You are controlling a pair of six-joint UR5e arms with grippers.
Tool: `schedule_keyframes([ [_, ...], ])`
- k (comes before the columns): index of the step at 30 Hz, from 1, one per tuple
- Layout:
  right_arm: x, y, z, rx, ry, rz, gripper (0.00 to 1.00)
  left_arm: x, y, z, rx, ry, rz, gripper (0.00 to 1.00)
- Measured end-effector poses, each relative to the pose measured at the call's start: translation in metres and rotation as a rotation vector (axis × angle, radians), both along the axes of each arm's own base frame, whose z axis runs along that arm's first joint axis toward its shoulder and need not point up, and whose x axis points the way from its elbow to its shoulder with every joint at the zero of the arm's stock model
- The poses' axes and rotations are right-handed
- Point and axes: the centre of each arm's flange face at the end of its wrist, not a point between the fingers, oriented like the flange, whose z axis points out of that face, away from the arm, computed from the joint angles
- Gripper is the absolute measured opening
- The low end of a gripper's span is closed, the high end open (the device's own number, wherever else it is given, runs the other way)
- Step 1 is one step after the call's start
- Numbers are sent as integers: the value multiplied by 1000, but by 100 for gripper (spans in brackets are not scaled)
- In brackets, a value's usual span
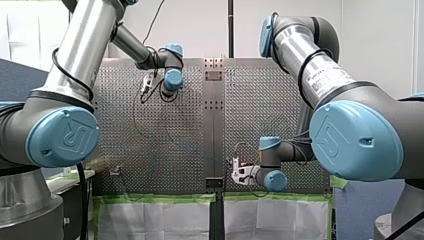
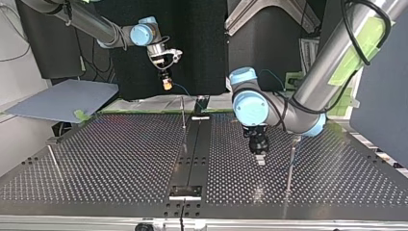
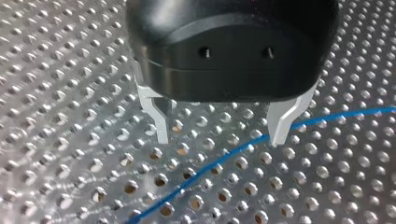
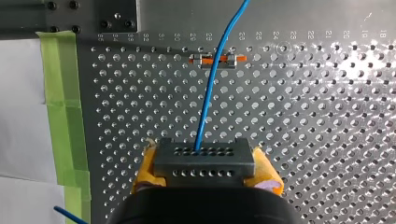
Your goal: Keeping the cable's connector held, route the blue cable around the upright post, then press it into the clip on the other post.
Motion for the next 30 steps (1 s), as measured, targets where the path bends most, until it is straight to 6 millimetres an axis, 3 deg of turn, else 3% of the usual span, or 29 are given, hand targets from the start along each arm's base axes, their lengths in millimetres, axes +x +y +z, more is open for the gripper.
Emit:
schedule_keyframes([
  [11,0,0,0,-1,0,0,0,8,5,0,9,-33,25,100],
  [20,-1,-1,0,-1,1,-2,0,16,0,-29,53,7,27,100],
  [30,-1,-1,0,-2,2,-3,0,19,-1,-31,115,3,54,100],
])
